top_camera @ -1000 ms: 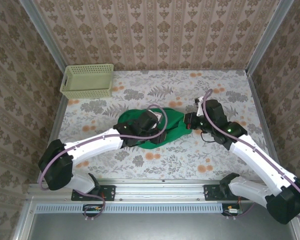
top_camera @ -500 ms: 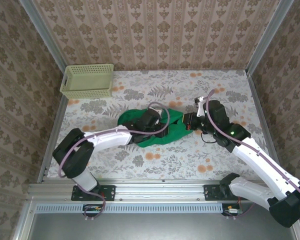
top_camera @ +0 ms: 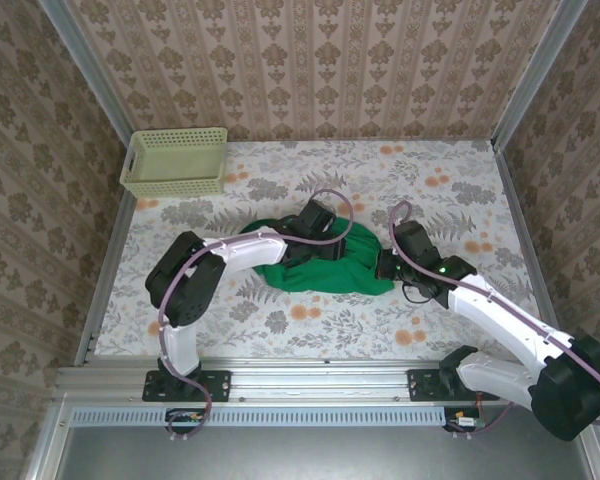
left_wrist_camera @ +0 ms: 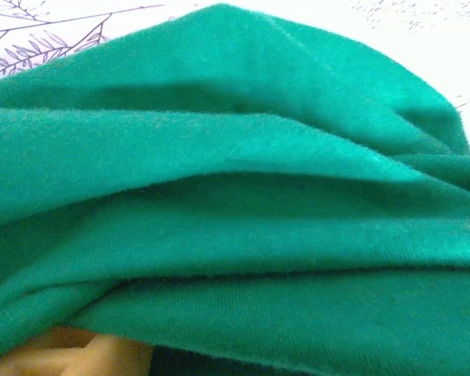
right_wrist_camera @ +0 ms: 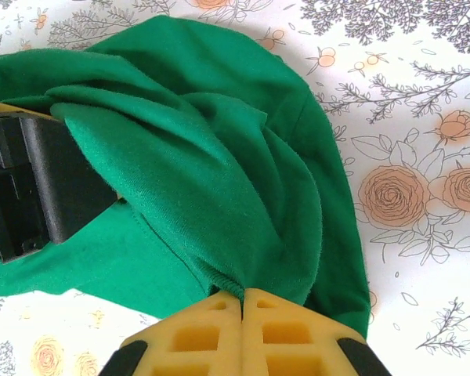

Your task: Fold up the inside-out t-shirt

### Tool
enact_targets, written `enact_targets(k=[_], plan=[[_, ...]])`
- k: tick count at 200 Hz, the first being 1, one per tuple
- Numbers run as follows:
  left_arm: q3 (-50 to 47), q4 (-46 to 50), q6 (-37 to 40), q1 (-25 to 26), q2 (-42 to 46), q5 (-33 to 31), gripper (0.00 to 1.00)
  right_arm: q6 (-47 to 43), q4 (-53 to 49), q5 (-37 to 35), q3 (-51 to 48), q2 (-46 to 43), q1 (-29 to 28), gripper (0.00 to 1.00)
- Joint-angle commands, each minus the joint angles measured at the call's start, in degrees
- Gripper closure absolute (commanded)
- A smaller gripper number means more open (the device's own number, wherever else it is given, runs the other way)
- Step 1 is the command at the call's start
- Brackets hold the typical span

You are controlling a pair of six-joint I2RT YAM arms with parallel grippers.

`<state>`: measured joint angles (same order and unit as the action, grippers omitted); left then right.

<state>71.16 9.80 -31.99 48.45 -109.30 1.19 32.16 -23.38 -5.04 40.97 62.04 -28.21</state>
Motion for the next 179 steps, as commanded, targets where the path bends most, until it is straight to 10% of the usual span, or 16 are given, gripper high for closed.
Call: enact_targets(k=[1, 46, 109, 179], plan=[[3.15, 6.78, 2.08, 0.48, -2.63, -2.87, 0.39, 0.07, 0.56, -2.37, 2.18, 0.58, 0.26, 1.0], [10.58, 15.44, 4.47, 2.25, -8.03, -8.66, 0.38, 0.1, 0.57, -2.63, 2.01, 0.62, 0.26, 1.0], [7.14, 15.35, 4.74, 2.57, 0.07, -7.21, 1.0, 0.14, -2.36, -7.53, 1.26, -0.5, 0.91, 1.0], [-5.84, 9.34, 4.69, 4.84, 17.89, -3.44, 1.0, 4.4, -1.63, -5.26, 2.42, 6.16, 1.49, 1.0]])
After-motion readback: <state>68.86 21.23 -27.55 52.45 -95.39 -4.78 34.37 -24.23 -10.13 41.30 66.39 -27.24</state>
